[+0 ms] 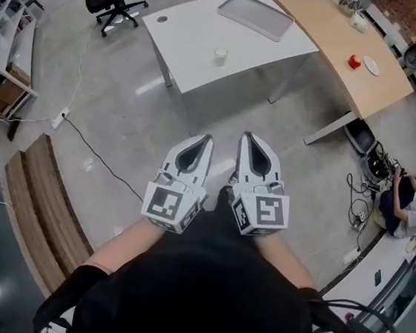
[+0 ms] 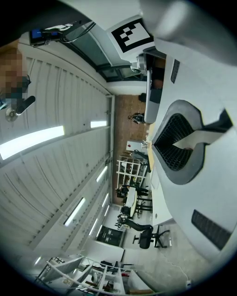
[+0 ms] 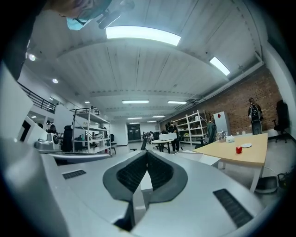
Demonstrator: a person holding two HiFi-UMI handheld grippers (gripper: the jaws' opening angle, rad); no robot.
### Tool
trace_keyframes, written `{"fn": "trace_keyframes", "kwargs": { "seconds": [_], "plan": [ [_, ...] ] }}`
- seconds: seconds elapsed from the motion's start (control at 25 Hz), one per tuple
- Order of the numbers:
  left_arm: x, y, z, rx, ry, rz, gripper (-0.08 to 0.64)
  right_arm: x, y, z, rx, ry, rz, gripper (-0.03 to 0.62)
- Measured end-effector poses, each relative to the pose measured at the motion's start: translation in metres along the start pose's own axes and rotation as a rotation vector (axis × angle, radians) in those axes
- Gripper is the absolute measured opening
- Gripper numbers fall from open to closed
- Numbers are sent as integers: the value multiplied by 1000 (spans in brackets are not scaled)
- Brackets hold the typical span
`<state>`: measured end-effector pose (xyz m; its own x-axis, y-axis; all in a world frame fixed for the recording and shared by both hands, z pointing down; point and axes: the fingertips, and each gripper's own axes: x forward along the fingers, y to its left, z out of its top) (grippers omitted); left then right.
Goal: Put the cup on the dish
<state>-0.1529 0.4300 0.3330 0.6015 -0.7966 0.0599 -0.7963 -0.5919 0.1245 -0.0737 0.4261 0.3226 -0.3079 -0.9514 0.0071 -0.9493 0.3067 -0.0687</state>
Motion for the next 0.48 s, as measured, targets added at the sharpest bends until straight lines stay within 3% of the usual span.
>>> {"fn": "trace_keyframes", "kwargs": {
  "seconds": [0.48],
  "plan": [
    [93, 45, -17, -9, 28, 8, -3, 97, -50, -31, -8, 81, 30, 14]
  ]
}}
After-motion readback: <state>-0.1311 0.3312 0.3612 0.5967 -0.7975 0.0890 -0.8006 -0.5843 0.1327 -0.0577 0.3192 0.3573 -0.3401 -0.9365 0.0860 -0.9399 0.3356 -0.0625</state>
